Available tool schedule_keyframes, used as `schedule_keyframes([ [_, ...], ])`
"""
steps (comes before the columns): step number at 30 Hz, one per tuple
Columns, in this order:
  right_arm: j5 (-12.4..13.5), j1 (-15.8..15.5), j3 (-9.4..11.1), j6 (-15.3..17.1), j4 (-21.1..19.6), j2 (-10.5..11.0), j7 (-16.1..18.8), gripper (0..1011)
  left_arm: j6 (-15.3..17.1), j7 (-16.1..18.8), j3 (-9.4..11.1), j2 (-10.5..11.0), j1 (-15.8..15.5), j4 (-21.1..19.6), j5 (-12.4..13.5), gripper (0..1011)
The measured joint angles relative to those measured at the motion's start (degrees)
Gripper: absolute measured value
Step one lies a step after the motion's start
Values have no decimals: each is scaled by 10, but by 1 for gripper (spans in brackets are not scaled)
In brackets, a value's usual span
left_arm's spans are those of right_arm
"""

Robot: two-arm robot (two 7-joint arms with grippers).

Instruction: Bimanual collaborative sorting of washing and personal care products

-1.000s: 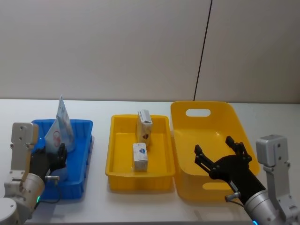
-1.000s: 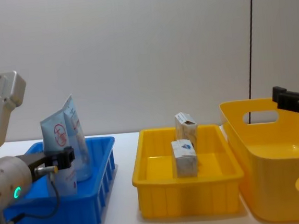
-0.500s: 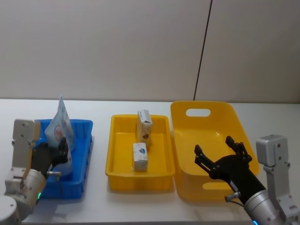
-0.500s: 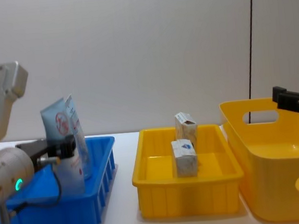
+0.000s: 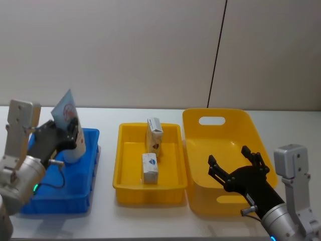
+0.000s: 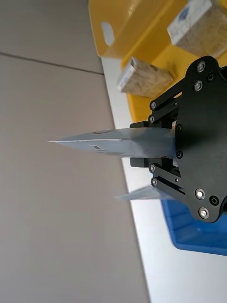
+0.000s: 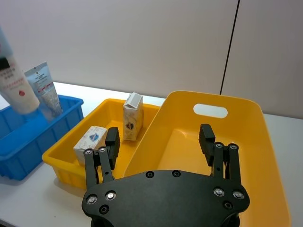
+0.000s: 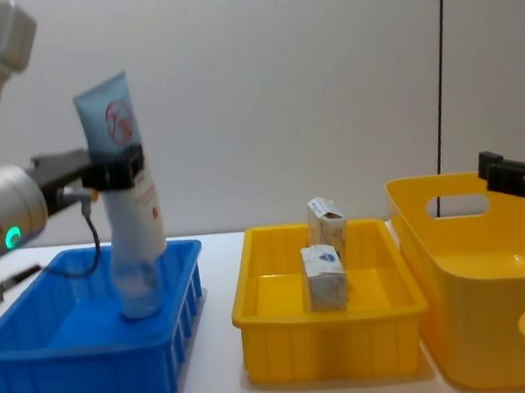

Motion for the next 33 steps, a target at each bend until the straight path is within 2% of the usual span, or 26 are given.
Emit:
schedule_keyframes([
  [3, 0, 0, 0, 0, 0, 0, 0, 1004, 0, -15, 0, 6, -2, -11, -3, 265],
  [5, 0, 0, 0, 0, 0, 0, 0, 1004, 0, -38, 1, 14, -7, -27, -9, 266],
  [6, 0, 0, 0, 0, 0, 0, 0, 1004, 0, -38, 1, 14, -7, -27, -9, 266],
  [16, 0, 0, 0, 0, 0, 0, 0, 1004, 2, -116, 10, 36, -24, -55, -39, 265],
  [33, 0, 0, 0, 0, 0, 0, 0, 1004, 2, -244, 42, 49, -69, -47, -95, 265],
])
